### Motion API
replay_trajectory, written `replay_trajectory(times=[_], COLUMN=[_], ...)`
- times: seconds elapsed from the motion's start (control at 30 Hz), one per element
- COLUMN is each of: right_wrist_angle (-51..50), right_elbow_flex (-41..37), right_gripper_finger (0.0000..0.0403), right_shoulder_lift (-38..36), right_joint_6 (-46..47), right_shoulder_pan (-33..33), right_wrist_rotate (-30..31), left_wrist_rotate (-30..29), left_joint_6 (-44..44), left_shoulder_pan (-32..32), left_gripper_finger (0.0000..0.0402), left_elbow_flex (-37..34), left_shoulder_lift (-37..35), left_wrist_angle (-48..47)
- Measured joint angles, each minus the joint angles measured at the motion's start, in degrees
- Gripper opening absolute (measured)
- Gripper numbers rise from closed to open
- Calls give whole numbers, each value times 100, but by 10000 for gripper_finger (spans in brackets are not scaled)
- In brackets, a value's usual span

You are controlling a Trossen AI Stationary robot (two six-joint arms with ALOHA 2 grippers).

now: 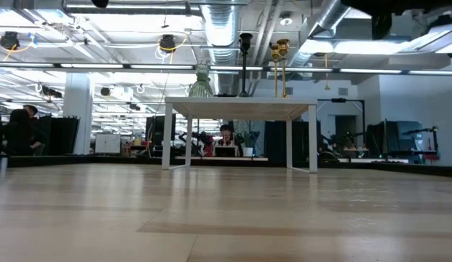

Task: Pick & Place candle stick holders
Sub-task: Return to Home Position

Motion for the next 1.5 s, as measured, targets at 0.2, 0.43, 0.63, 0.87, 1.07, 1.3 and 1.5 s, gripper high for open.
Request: replay_trajectory(times=[0.2,0.43,0.63,0.87,1.07,1.3,1.5], right_wrist_angle=[-284,-955,-1508,-1601,-1771,-1896,-1931], right_elbow_flex=[0,2,2,6,2,0,-240], right_gripper_finger=[1,0,0,0,0,0,0], right_shoulder_lift=[-579,-1233,-1741,-2216,-2246,-2250,-2248], right_joint_6=[149,127,127,127,125,121,-63], right_shoulder_pan=[118,136,136,136,136,136,136], right_wrist_rotate=[-292,-284,-282,-280,-280,-280,-282], left_wrist_rotate=[100,-203,-323,-447,-728,-758,-761], left_joint_6=[330,388,410,503,425,412,512], left_shoulder_pan=[0,0,0,11,11,11,11], left_gripper_finger=[4,3,4,4,3,4,5], left_elbow_flex=[-733,-1343,-1669,-1843,-1973,-1977,-1977], left_shoulder_lift=[-551,-1376,-2189,-2468,-2527,-2525,-2512], left_wrist_angle=[699,846,670,447,479,505,507])
